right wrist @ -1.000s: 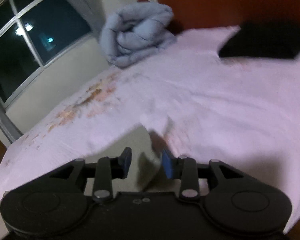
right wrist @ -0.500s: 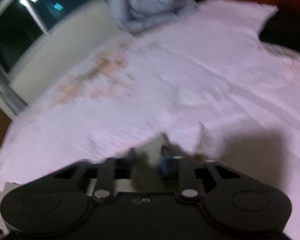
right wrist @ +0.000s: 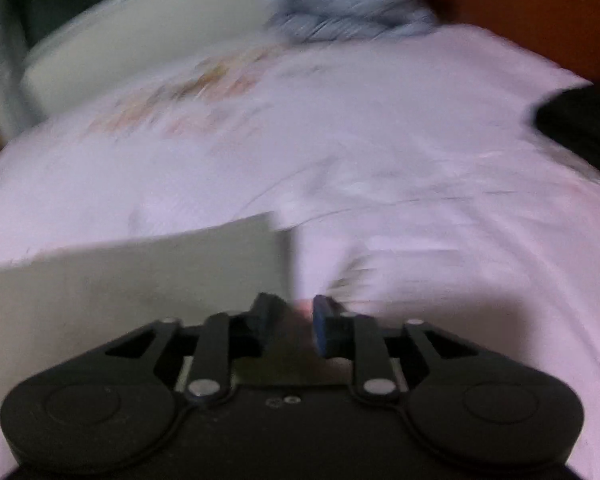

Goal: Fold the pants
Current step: 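Open the right gripper and move it back over the folded sweatpants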

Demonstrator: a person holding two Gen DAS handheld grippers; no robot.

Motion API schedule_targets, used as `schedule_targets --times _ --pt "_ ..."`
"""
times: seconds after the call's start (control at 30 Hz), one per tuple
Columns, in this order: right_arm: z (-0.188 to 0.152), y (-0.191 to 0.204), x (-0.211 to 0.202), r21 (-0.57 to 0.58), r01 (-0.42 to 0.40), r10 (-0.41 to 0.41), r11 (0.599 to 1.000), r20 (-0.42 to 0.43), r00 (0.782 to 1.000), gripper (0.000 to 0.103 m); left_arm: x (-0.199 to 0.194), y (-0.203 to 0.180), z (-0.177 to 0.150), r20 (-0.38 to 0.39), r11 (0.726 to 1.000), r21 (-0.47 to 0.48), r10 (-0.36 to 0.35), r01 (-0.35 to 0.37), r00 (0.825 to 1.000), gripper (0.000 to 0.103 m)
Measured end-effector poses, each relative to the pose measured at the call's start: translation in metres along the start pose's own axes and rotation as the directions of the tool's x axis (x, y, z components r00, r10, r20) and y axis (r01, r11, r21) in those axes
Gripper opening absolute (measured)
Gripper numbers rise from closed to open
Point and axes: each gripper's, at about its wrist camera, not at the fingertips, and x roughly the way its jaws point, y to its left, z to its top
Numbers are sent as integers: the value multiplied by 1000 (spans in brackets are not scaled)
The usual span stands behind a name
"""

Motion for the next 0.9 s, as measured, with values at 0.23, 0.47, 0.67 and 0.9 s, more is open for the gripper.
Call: schedule_targets --times 0.23,0.47,0.67,0.9 --pt "-30 49 -47 -19 -294 295 956 98 951 17 -4 2 0 45 999 -37 9 -7 999 93" --pt "-70 29 -25 185 -182 192 966 -39 981 0 -1 33 -9 43 998 -62 -6 9 999 93" --pt "-47 65 -56 51 -152 149 987 58 987 31 -21 37 -7 123 999 -21 50 -47 991 93" --pt "-28 148 -55 -55 -385 385 921 -12 923 51 -23 83 14 165 989 -77 141 -129 976 93"
